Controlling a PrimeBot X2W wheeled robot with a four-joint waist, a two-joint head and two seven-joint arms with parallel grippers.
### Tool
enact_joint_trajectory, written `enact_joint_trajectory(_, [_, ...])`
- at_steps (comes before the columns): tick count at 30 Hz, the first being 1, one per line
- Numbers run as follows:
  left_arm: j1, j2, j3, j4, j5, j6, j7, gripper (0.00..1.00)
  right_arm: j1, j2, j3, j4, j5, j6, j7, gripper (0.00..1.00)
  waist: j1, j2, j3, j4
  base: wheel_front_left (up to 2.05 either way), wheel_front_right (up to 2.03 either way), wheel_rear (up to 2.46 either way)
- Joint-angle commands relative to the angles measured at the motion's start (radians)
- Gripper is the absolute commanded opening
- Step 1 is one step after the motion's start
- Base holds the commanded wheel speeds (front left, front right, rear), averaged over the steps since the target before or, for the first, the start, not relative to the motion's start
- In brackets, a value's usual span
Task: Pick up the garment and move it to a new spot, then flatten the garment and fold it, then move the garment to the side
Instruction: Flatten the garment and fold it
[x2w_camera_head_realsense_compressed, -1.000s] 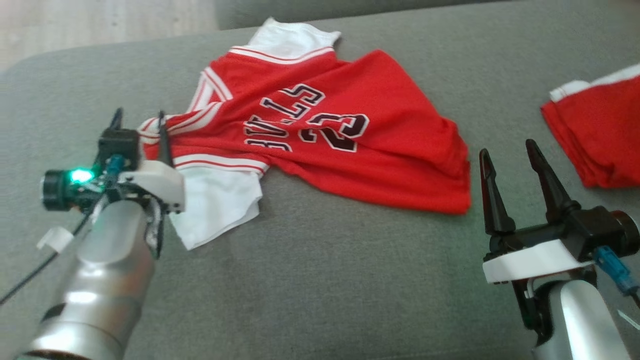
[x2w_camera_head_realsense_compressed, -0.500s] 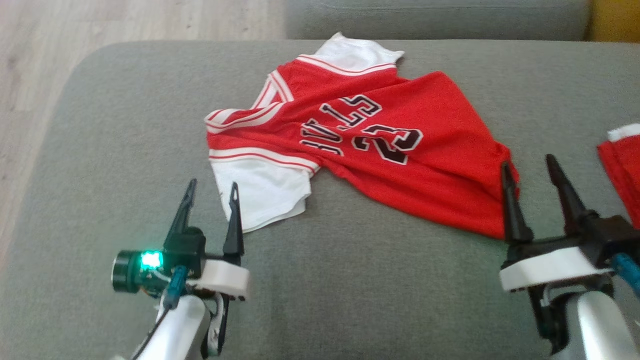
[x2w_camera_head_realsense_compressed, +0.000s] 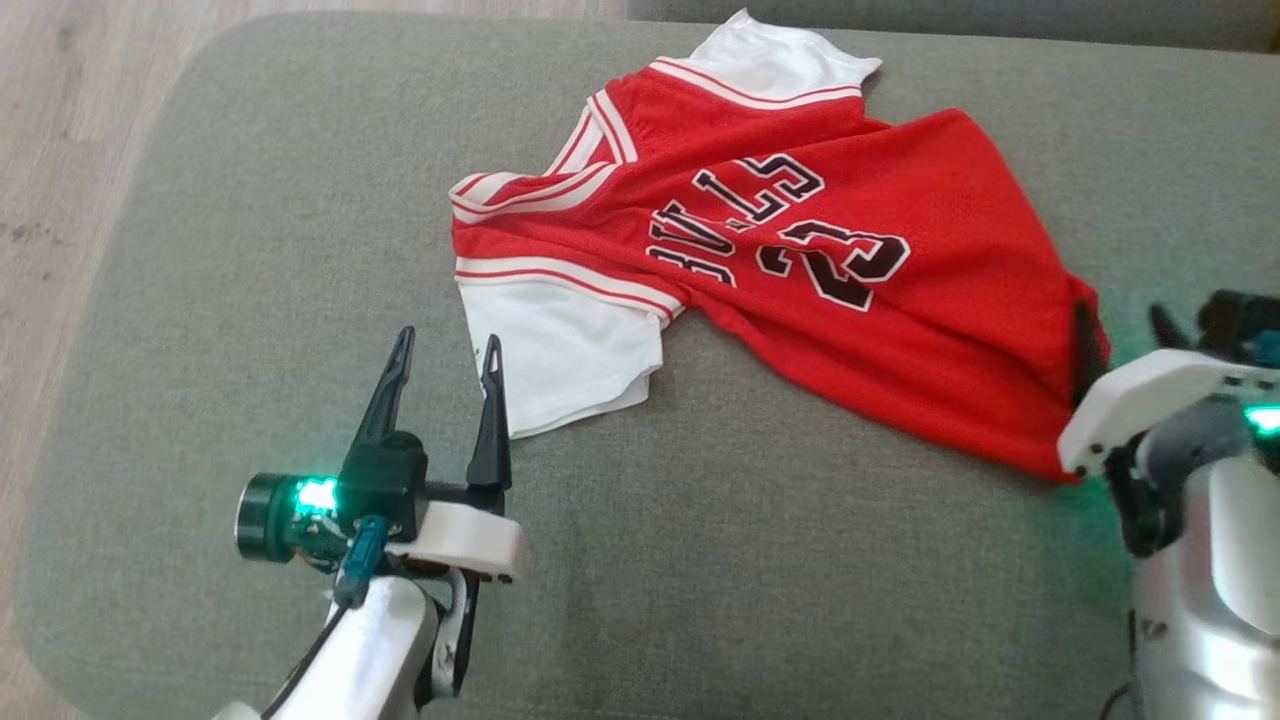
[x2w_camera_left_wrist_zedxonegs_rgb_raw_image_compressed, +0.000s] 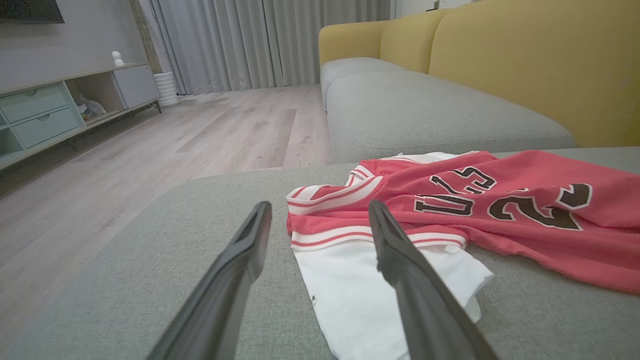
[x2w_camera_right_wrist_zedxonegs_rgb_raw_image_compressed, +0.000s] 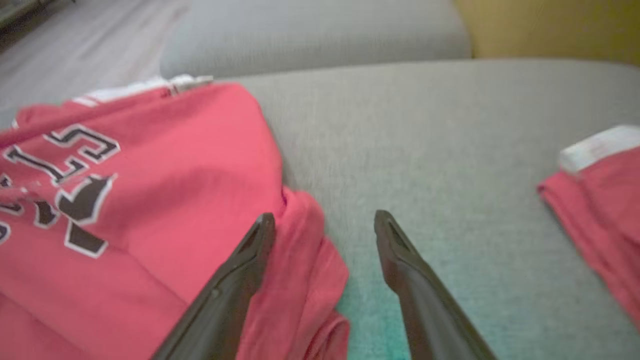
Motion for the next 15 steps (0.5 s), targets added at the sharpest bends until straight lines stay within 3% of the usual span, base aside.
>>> enact_joint_trajectory(1, [-0.039, 0.017, 0.023, -0.036, 0.002, 0.003, 0.004, 1.0, -0.051, -0.017, 0.034, 0.02, 0.004, 0.007, 0.015, 1.0, -0.0001, 0.0, 0.009, 0.007, 0.0, 0.0, 0.0])
enact_joint_trajectory(10, [-0.042, 0.013, 0.006, -0.031, -0.002, 0.001, 0.015, 1.0, -0.165, -0.064, 0.057, 0.242, 0.036, 0.007, 0.015, 1.0, -0.0001, 0.0, 0.032, 0.015, 0.0, 0.0, 0.0])
enact_joint_trajectory(11, [-0.043, 0.013, 0.006, -0.03, -0.002, 0.001, 0.015, 1.0, -0.177, -0.066, 0.065, 0.265, 0.051, 0.007, 0.025, 0.38, -0.0001, 0.0, 0.034, 0.014, 0.0, 0.0, 0.0])
enact_joint_trajectory(12, [-0.046, 0.013, 0.005, -0.03, -0.002, 0.001, 0.015, 1.0, -0.189, -0.07, 0.078, 0.285, 0.066, 0.007, 0.034, 0.0, -0.0001, 0.0, 0.037, 0.014, 0.0, 0.0, 0.0])
enact_joint_trajectory(15, [-0.055, 0.012, 0.003, -0.029, -0.002, 0.001, 0.016, 1.0, -0.22, -0.105, 0.128, 0.326, 0.095, 0.007, 0.043, 0.0, -0.0001, 0.0, 0.04, 0.016, 0.0, 0.0, 0.0])
